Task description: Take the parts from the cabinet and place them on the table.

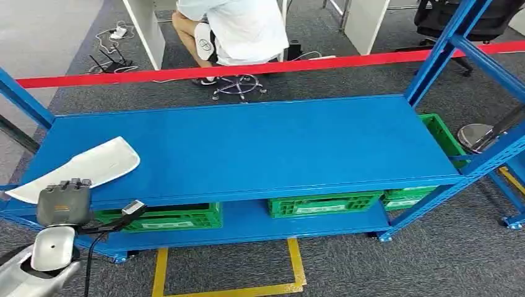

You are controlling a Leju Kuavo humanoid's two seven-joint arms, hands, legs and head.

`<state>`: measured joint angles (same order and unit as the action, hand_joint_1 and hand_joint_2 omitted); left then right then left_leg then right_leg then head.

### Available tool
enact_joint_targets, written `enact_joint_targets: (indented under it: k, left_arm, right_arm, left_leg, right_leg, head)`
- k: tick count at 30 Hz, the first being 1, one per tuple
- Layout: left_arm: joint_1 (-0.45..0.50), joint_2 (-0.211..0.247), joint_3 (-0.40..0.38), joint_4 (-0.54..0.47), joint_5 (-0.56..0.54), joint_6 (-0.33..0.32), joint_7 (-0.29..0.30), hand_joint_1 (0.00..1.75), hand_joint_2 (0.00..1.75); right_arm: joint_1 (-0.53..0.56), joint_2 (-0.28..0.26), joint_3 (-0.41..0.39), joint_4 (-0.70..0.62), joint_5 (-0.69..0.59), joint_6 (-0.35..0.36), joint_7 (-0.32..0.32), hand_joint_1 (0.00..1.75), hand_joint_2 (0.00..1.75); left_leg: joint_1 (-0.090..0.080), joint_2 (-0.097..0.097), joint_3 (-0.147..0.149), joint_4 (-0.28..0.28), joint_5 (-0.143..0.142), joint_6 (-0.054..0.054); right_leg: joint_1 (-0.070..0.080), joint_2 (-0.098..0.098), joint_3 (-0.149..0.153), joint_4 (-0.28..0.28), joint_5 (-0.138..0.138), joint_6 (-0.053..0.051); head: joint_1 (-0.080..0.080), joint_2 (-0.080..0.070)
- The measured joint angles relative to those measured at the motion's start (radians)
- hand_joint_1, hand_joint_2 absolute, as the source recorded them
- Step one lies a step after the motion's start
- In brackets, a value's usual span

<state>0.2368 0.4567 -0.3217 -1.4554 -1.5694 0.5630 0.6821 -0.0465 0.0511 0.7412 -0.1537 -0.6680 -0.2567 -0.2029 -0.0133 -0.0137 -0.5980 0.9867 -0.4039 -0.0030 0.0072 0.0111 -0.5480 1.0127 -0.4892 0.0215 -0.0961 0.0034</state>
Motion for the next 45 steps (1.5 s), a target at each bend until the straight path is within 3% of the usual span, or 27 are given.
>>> enact_joint_targets:
  k: [11, 25, 34, 45]
  left_arm:
    - [-0.061, 0.240, -0.093, -0.085, 0.000, -0.047, 0.011, 1.38, 1.75]
    - [-0.140, 0.442, -0.133, -0.194, 0.000, -0.087, 0.017, 1.38, 1.75]
    - [-0.167, 0.498, -0.146, -0.229, 0.000, -0.090, 0.017, 1.38, 1.75]
    - [-0.135, 0.468, -0.177, -0.226, 0.000, -0.085, 0.017, 1.38, 1.75]
  right_arm:
    - [-0.001, -0.001, 0.010, 0.000, 0.000, 0.003, 0.000, 0.00, 0.00]
    - [-0.001, -0.001, 0.015, 0.000, -0.001, 0.004, 0.000, 0.00, 0.00]
    - [-0.003, -0.001, 0.017, 0.000, 0.009, 0.000, 0.000, 0.00, 0.00]
    - [-0.005, -0.001, 0.035, 0.000, 0.023, -0.016, 0.000, 0.00, 0.00]
  left_leg:
    - [0.000, 0.000, -0.001, 0.000, 0.000, 0.000]
    - [0.000, 0.000, -0.001, 0.000, 0.000, 0.000]
    - [0.000, 0.000, -0.001, 0.000, 0.000, -0.001]
    - [0.000, 0.000, -0.001, 0.000, -0.001, -0.001]
  right_leg:
    - [0.000, 0.000, 0.000, 0.000, 0.000, 0.000]
    - [0.000, 0.001, -0.001, 0.000, 0.000, 0.000]
    - [0.000, 0.001, -0.001, 0.000, 0.000, 0.000]
    - [0.000, 0.001, 0.000, 0.000, 0.000, 0.000]
  head:
    - [0.000, 0.000]
    - [0.000, 0.000]
    - [0.000, 0.000]
    - [0.000, 0.000]
